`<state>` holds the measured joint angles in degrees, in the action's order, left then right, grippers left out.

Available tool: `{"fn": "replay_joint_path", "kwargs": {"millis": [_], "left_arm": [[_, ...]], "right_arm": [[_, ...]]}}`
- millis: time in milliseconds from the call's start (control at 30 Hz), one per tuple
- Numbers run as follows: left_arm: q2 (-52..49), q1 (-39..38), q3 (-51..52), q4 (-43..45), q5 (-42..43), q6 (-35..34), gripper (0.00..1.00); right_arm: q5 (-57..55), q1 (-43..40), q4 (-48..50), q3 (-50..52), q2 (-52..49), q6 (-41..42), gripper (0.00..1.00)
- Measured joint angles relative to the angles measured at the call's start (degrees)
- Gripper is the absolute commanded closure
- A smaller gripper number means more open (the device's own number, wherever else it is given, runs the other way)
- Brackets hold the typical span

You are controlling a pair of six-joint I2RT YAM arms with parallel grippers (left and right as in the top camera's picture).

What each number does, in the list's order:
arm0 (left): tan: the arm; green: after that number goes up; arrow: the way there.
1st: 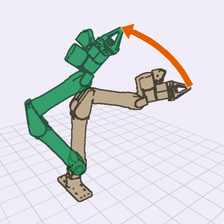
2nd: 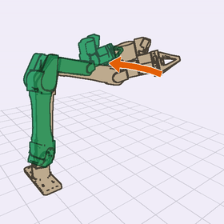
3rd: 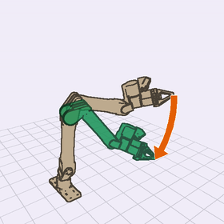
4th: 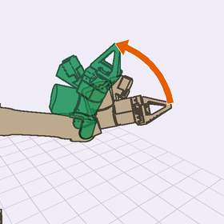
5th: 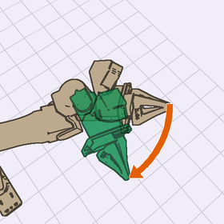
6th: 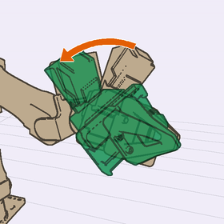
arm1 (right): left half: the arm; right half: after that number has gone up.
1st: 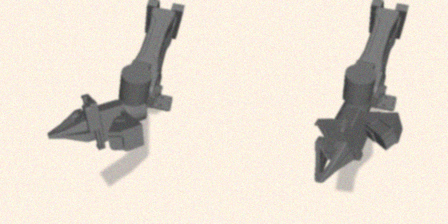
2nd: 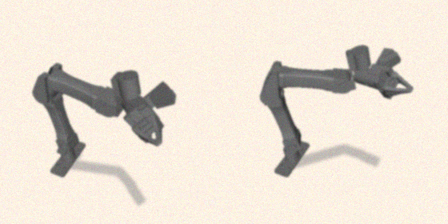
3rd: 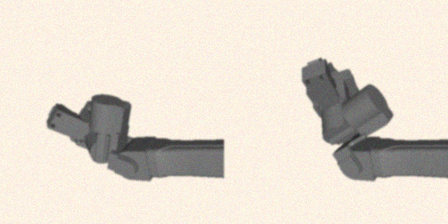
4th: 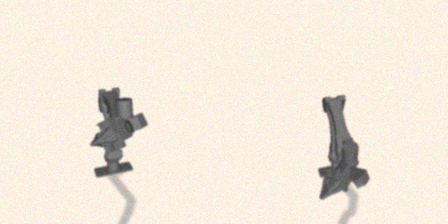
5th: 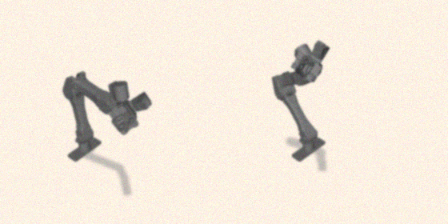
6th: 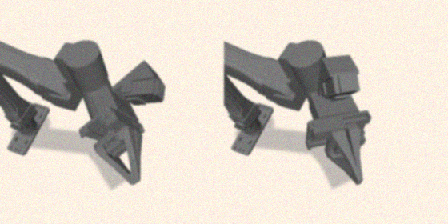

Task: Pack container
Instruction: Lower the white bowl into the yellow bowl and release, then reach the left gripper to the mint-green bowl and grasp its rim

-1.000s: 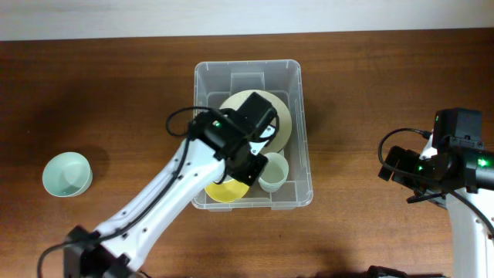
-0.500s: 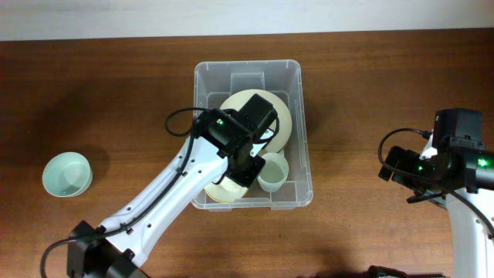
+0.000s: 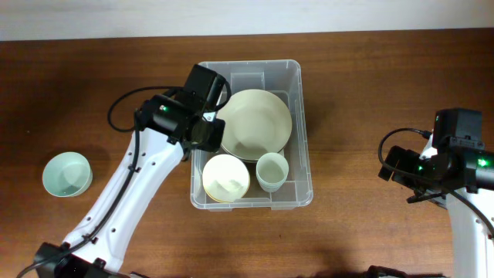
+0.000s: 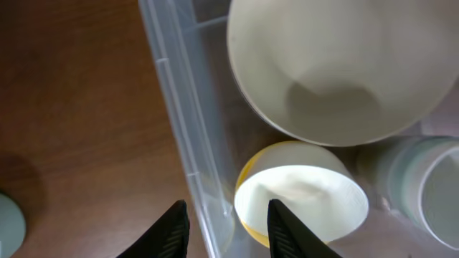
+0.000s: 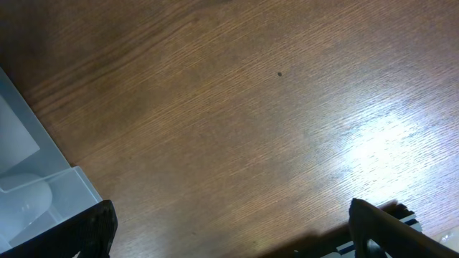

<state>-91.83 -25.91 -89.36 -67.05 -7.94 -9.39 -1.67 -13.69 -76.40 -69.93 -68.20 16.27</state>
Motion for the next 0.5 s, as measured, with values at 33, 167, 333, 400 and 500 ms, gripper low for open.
{"fn": "replay_joint_path", "kwargs": {"millis": [33, 167, 333, 400, 500], "left_arm": [[0.00, 0.00, 0.00, 0.11, -0.02, -0.02, 0.62], [0.00, 2.51, 0.00, 0.31, -1.99, -1.90, 0.61], [0.00, 17.44, 0.00, 0.50, -4.15, -6.10, 0.60], [0.00, 25.11, 0.17, 0.72, -4.66, -7.56, 0.60], [0.00, 36.28, 2.91, 2.05, -4.98, -10.36, 0.48]], "right_arm": [[0.00, 0.00, 0.00, -0.02, 0.00, -0.02, 0.01], [0.00, 0.00, 0.02, 0.00, 0.00, 0.00, 0.01], [0.00, 0.00, 0.02, -0.02, 0.00, 0.00, 0.01], [0.00, 0.00, 0.02, -0.02, 0.00, 0.02, 0.01], [0.00, 0.00, 0.02, -0.02, 0.00, 0.00, 0.01]]}}
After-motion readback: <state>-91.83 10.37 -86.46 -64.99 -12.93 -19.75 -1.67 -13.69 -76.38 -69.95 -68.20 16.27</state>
